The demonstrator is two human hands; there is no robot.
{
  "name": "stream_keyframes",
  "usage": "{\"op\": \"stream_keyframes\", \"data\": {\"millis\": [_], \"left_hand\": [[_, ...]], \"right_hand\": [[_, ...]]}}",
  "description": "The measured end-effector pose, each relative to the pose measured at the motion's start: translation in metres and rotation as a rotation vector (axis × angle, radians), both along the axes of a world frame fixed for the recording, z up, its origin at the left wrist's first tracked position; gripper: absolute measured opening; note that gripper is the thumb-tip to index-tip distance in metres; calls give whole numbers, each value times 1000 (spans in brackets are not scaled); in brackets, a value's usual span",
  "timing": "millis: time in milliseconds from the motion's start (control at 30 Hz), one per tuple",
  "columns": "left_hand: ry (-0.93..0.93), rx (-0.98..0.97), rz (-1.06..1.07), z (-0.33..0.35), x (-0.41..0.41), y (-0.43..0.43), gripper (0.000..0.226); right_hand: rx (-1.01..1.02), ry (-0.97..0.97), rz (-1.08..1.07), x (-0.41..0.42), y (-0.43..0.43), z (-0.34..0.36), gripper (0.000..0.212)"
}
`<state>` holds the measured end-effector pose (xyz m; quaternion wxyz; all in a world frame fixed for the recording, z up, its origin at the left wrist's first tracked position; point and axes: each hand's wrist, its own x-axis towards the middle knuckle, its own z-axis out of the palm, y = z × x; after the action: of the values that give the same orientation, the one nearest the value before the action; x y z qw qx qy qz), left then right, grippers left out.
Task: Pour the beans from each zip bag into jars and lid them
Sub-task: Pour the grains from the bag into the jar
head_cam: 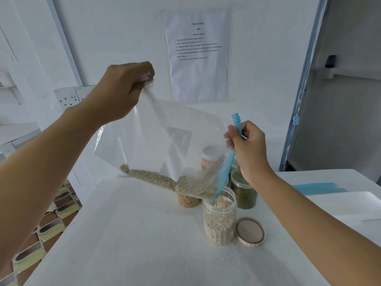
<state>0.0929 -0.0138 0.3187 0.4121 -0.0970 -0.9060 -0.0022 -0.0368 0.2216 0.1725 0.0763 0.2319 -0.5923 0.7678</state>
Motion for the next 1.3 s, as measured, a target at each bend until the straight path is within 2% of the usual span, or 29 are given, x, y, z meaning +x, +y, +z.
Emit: {"op": "stream_keyframes", "data": {"millis": [67,333,433,633,833,1300], "left_hand": [[-13,-62,-24,3,-1,1,17],[77,103,10,9,-1,-1,14],[59,142,4,11,-5,0,11],[7,430,-53,18,-9,-3,23],[-12,560,-140,19,-4,5,28],[-33,523,-136,19,-1,13,29]], "right_hand": [[0,6,5,1,1,1,25],[-23,-20,-47,-3,6,0,24],[-37,-36,-58,-2,7,-1,23],[-71,-9,-64,3,6,0,23],[-86,22,-59,3,8,10,25],[-19,63,-53,9,10,4,23]]}}
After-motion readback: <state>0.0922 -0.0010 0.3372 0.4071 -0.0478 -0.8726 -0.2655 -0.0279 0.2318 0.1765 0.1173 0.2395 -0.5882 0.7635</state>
